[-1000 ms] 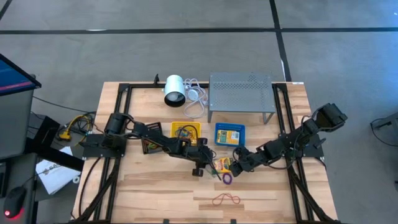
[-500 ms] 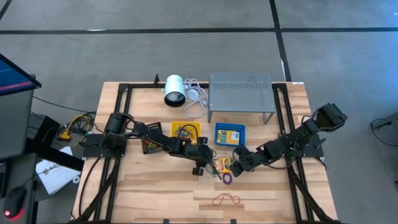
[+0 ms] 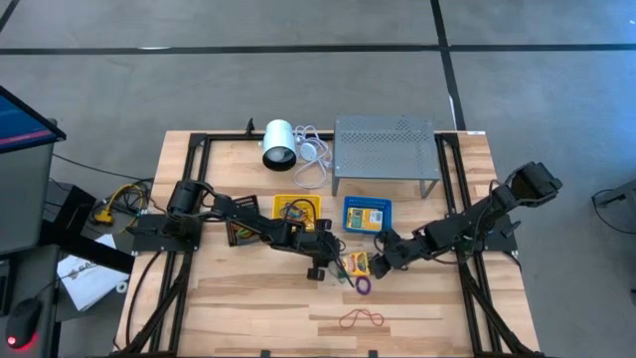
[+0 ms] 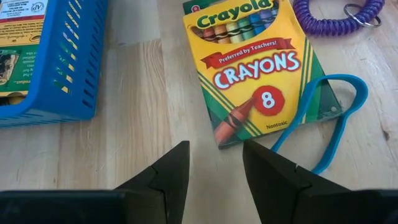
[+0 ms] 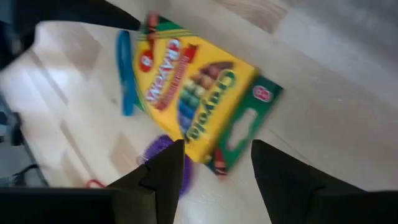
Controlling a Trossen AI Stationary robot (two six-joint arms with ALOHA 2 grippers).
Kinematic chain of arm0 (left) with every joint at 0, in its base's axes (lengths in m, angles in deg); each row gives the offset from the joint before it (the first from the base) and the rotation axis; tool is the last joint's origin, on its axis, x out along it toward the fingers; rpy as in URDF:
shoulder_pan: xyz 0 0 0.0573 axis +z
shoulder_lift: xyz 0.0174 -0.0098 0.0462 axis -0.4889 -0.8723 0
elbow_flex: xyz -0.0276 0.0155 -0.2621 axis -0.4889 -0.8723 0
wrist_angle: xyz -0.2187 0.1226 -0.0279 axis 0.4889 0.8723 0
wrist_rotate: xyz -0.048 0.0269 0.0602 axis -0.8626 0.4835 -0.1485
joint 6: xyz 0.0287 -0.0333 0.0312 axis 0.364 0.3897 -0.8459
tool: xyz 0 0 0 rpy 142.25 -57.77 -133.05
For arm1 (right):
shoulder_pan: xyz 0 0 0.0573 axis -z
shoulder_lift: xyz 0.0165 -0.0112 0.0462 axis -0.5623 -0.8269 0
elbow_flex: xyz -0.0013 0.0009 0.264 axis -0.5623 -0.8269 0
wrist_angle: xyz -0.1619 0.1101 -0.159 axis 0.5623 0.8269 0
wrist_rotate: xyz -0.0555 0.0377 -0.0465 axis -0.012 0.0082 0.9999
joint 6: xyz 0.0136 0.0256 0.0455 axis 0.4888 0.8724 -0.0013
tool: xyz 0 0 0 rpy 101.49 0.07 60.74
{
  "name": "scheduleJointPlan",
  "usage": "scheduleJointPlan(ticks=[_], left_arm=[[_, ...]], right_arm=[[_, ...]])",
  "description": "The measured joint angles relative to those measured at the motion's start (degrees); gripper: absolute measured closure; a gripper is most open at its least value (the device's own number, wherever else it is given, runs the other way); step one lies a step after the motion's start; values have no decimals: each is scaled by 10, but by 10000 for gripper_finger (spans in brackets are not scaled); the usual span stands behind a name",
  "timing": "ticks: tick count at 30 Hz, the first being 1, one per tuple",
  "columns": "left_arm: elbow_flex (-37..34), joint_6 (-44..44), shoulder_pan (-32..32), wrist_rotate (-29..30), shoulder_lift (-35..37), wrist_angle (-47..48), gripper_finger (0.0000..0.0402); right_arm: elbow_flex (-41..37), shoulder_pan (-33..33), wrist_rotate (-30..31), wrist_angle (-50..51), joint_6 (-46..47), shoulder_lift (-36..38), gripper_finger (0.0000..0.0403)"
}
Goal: Pick & Place Office Desk Supplies
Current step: Put the crayon box into the blue bin
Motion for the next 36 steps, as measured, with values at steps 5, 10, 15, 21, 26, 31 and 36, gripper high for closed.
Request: scheduleJointPlan(ticks=[5, 10, 15, 21, 26, 31, 36], left_arm=[[0, 0, 0, -2, 0, 7, 257], [0, -1, 0, -2, 0, 9, 257], [0, -4, 0, -2, 0, 7, 257], [0, -16, 0, -1, 0, 2, 257], [-1, -21, 0, 0, 0, -10, 257], [2, -36, 0, 0, -16, -32, 257], [2, -43, -6, 3, -26, -24, 257]], right_arm=[[0, 0, 0, 7, -2, -8, 224], [0, 0, 0, 14, -4, -8, 225], [0, 1, 0, 29, -4, -8, 225], [1, 1, 1, 11, -4, -32, 225], [1, 4, 3, 5, -6, -33, 225], [1, 4, 2, 4, -6, -34, 225], [1, 4, 2, 1, -6, -34, 225]])
